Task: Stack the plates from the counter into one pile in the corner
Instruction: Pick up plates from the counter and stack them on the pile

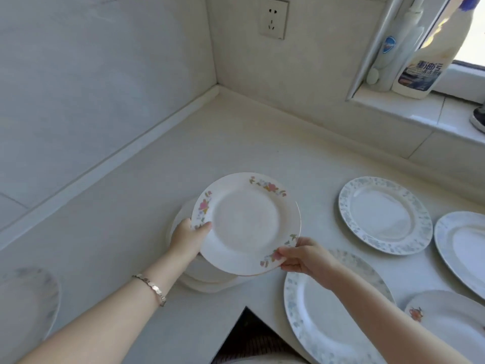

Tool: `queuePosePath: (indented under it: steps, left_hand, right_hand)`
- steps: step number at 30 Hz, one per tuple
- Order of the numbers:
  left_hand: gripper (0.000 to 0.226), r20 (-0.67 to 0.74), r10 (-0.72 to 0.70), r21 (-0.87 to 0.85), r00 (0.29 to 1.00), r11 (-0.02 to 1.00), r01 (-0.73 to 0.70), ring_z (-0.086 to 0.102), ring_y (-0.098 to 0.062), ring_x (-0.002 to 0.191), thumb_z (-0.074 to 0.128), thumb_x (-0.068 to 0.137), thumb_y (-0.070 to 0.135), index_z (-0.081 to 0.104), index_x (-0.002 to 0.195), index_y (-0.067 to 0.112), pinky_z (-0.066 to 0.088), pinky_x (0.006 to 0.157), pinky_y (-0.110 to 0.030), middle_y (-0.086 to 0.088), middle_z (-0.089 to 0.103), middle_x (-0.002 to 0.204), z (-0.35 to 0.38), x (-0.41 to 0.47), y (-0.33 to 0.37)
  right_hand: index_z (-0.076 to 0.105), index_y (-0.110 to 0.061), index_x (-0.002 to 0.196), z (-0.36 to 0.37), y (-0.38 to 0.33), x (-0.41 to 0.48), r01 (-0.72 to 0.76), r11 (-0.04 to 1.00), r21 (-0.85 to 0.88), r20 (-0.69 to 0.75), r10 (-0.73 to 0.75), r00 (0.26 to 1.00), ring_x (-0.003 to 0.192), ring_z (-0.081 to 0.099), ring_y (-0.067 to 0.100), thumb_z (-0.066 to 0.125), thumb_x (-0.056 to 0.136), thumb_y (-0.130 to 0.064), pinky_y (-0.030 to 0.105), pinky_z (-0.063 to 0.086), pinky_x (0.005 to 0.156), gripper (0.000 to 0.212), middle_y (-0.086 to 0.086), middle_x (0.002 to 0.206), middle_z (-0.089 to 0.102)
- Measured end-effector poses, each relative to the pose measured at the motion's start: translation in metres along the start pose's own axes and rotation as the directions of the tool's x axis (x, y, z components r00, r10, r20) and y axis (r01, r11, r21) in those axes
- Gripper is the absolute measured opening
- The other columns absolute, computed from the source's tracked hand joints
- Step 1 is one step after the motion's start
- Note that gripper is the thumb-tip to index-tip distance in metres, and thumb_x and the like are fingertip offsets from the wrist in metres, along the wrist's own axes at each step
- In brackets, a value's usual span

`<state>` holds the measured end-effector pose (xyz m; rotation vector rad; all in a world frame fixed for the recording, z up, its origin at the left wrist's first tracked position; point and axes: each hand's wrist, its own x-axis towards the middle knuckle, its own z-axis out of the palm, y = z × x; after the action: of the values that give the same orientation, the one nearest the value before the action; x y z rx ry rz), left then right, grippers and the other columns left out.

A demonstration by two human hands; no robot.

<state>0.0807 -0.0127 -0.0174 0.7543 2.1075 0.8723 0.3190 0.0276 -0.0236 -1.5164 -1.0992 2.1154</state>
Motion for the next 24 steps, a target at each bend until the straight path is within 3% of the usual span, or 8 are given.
queuePosePath:
  steps: [2, 4, 7, 10, 13, 16, 20, 24]
  left_hand:
    - [0.018, 0.02, -0.057, 0.014, 0.998, 0.998, 0.056, 0.058, -0.026, 0.067, 0.063, 0.084, 0.023, 0.055, 0.075, 0.01, 0.047, 0.043, -0.024, -0.003, 0.057, 0.069, -0.015, 0.003, -0.02]
    - [0.021, 0.016, -0.098, 0.104, 0.995, 0.99, 0.096, 0.061, -0.026, 0.063, 0.064, 0.083, 0.031, 0.056, 0.076, 0.013, 0.054, 0.054, -0.033, -0.006, 0.062, 0.073, -0.028, 0.007, -0.037]
    - [0.04, -0.034, -0.082, 0.353, 0.996, 0.931, 0.089, 0.066, -0.029, 0.078, 0.059, 0.082, 0.046, 0.06, 0.091, 0.008, 0.051, 0.064, -0.031, -0.008, 0.068, 0.088, -0.042, 0.013, -0.055]
    - [0.049, -0.094, -0.032, 0.516, 0.995, 0.853, 0.076, 0.063, -0.03, 0.09, 0.053, 0.084, 0.052, 0.06, 0.094, 0.005, 0.042, 0.065, -0.03, -0.01, 0.067, 0.094, -0.046, 0.016, -0.064]
    - [0.047, -0.069, -0.021, 0.597, 0.997, 0.8, 0.058, 0.063, -0.03, 0.091, 0.05, 0.084, 0.054, 0.058, 0.089, 0.008, 0.04, 0.064, -0.028, -0.01, 0.068, 0.096, -0.041, 0.017, -0.071]
    - [0.049, -0.057, -0.027, 0.649, 0.998, 0.758, 0.057, 0.064, -0.029, 0.092, 0.047, 0.085, 0.056, 0.059, 0.095, 0.009, 0.041, 0.065, -0.027, -0.009, 0.068, 0.098, -0.036, 0.017, -0.073]
    - [0.049, -0.063, -0.034, 0.725, 0.997, 0.685, 0.069, 0.064, -0.03, 0.096, 0.042, 0.089, 0.054, 0.058, 0.102, 0.01, 0.04, 0.066, -0.027, -0.009, 0.068, 0.103, -0.028, 0.017, -0.07]
    - [0.05, -0.083, -0.036, 0.761, 0.996, 0.642, 0.087, 0.064, -0.029, 0.097, 0.039, 0.09, 0.054, 0.056, 0.108, 0.011, 0.04, 0.067, -0.027, -0.008, 0.067, 0.105, -0.023, 0.017, -0.07]
  right_hand:
    - [0.058, -0.004, 0.092, 0.018, 0.0, 0.017, 0.006, 0.997, -0.082, -0.058, -0.011, 0.998, 0.052, 0.065, 0.008, 0.059, 0.086, 0.001, 0.017, 0.053, 0.049, 0.008, 0.004, 0.067, 0.068]
    - [0.053, -0.002, 0.1, 0.034, 0.003, 0.033, 0.01, 0.984, -0.18, -0.097, -0.028, 0.995, 0.056, 0.063, 0.012, 0.058, 0.086, 0.001, 0.016, 0.052, 0.046, 0.015, 0.006, 0.072, 0.063]
    - [0.049, -0.003, 0.097, 0.049, 0.007, 0.049, 0.029, 0.944, -0.328, -0.096, -0.064, 0.993, 0.052, 0.058, 0.013, 0.059, 0.085, -0.004, 0.019, 0.048, 0.044, 0.017, 0.003, 0.067, 0.063]
    - [0.053, -0.008, 0.089, 0.051, 0.01, 0.056, 0.026, 0.864, -0.503, -0.086, -0.081, 0.993, 0.044, 0.051, 0.011, 0.064, 0.082, -0.017, 0.021, 0.04, 0.049, 0.015, -0.006, 0.053, 0.062]
    - [0.055, -0.009, 0.092, 0.05, 0.014, 0.058, -0.02, 0.812, -0.584, -0.124, -0.064, 0.99, 0.056, 0.05, 0.014, 0.065, 0.08, -0.022, 0.022, 0.04, 0.055, 0.02, -0.001, 0.065, 0.059]
    - [0.057, -0.01, 0.098, 0.05, 0.016, 0.057, -0.046, 0.767, -0.64, -0.169, -0.082, 0.982, 0.074, 0.053, 0.017, 0.066, 0.081, -0.026, 0.024, 0.04, 0.064, 0.025, -0.006, 0.074, 0.054]
    - [0.058, -0.013, 0.102, 0.048, 0.016, 0.054, -0.067, 0.607, -0.792, -0.176, -0.122, 0.977, 0.081, 0.054, 0.017, 0.064, 0.081, -0.037, 0.027, 0.043, 0.068, 0.033, -0.006, 0.082, 0.055]
    - [0.053, -0.017, 0.088, 0.042, 0.011, 0.05, -0.075, 0.452, -0.889, -0.163, -0.158, 0.974, 0.076, 0.053, 0.018, 0.056, 0.085, -0.046, 0.027, 0.039, 0.059, 0.029, -0.002, 0.083, 0.057]
